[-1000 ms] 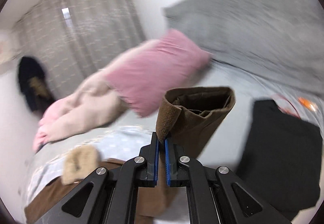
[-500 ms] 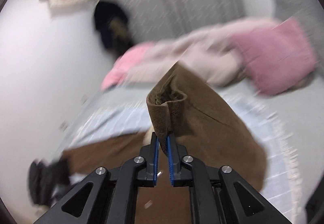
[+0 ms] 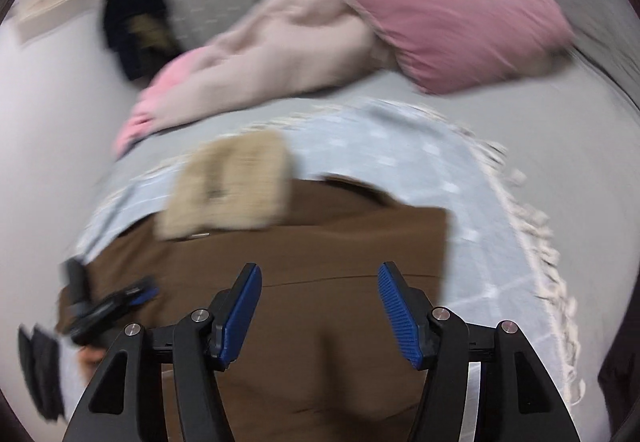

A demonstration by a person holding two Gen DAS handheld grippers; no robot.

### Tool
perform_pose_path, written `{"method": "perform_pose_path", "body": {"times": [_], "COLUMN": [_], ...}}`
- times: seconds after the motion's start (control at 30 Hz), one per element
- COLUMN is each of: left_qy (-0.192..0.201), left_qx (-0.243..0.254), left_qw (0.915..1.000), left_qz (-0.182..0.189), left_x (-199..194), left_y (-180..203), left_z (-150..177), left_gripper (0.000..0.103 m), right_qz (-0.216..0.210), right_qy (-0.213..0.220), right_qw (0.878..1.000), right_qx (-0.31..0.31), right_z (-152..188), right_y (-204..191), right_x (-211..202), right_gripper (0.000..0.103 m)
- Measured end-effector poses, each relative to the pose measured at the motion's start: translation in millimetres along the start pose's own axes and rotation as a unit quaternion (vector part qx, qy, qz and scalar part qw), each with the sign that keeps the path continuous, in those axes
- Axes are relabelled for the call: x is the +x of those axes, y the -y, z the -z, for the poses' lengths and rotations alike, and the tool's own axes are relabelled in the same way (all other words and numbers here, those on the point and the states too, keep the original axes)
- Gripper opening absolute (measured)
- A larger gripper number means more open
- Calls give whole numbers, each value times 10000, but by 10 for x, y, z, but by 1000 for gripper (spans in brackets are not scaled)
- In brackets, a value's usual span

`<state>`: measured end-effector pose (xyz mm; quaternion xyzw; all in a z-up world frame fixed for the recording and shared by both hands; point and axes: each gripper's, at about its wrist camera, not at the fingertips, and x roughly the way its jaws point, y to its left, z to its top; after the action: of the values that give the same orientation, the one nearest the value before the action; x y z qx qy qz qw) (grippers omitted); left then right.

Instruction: Fold large clothes

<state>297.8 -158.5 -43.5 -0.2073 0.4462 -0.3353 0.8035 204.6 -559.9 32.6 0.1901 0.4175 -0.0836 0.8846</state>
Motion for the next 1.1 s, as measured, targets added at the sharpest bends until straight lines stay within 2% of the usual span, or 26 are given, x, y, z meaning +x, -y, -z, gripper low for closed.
{"method": "perform_pose_path", "body": {"times": [0.07, 0.17, 0.23, 0.3, 0.33, 0.37, 0.4, 0.43, 0.47, 0.5, 0.57, 0.6, 0.67, 0.7, 0.73, 0.77, 0.8, 0.83, 0.87, 0.9, 0.93, 0.97, 1.0, 1.1], "left_qy": [-214, -310, -415, -365, -360, -379, -373, -189, 24, 402, 805, 1015, 1093, 883, 646, 387, 301, 202, 134, 52, -24, -161, -224, -276], "left_qx": [43, 203, 112, 221, 285, 342, 434, 559, 636, 684, 734, 782, 987, 1046, 958, 854, 825, 861, 907, 966, 992, 1003, 1029, 1164], "left_qw": [9998, 9965, 9928, 9912, 9912, 9917, 9930, 9939, 9949, 9960, 9938, 9910, 9822, 9789, 9818, 9847, 9852, 9852, 9853, 9862, 9869, 9872, 9860, 9808], "left_qz": [-35, -749, -1116, -1249, -1245, -1180, -1034, -927, -785, -401, -242, -376, -1168, -1519, -1509, -1466, -1471, -1471, -1444, -1347, -1270, -1229, -1290, -1537], "left_x": [99, 287, 422, 458, 469, 492, 504, 448, 374, 200, 21, -38, 35, 155, 214, 244, 244, 222, 196, 165, 110, 123, 134, 236], "left_y": [65, 111, 51, 83, 100, 138, 182, 246, 284, 341, 383, 390, 377, 310, 243, 191, 191, 216, 248, 285, 285, 297, 289, 299], "left_z": [-50, -145, -181, -191, -185, -195, -198, -194, -185, -172, -149, -136, -124, -108, -99, -99, -115, -131, -122, -117, -77, -60, -28, -30], "left_gripper": [67, 65, 55, 49, 42, 19, 11, 11, 10, 10, 10, 10, 10, 12, 12, 15, 20, 25, 35, 40, 40, 40, 40, 40], "right_qz": [63, -364, -691, -992, -1111, -1225, -1239, -1200, -1085, -1005, -1180, -1149, -801, -293, -4, 69, 39, -44, -113, -127, -55, 65, 161, 306], "right_qy": [-7, -108, -219, -324, -321, -301, -270, -253, -167, -3, 483, 638, 867, 860, 807, 767, 760, 727, 669, 563, 516, 518, 527, 247], "right_qw": [9991, 9941, 9879, 9795, 9753, 9714, 9706, 9724, 9774, 9818, 9826, 9827, 9831, 9833, 9817, 9799, 9812, 9846, 9885, 9937, 9968, 9984, 9984, 9950], "right_qx": [415, 1018, 1371, 1720, 1884, 2009, 2044, 1984, 1809, 1610, 1348, 1307, 1402, 1575, 1727, 1839, 1776, 1589, 1351, 959, 615, 206, -120, -922], "right_z": [-8, -25, -34, -41, -51, -70, -92, -125, -171, -212, -266, -280, -325, -349, -360, -347, -326, -282, -213, -91, 45, 225, 370, 834], "right_y": [357, 708, 851, 925, 958, 971, 966, 938, 873, 777, 710, 720, 823, 926, 1027, 1106, 1108, 1067, 1005, 882, 764, 623, 504, 225], "right_x": [158, 356, 504, 695, 771, 841, 884, 903, 872, 799, 609, 572, 572, 605, 630, 594, 532, 454, 374, 262, 157, 38, -40, -144], "right_gripper": [62, 61, 61, 59, 58, 49, 27, 16, 11, 10, 9, 8, 4, 4, 5, 8, 9, 9, 15, 30, 38, 53, 58, 59]}}
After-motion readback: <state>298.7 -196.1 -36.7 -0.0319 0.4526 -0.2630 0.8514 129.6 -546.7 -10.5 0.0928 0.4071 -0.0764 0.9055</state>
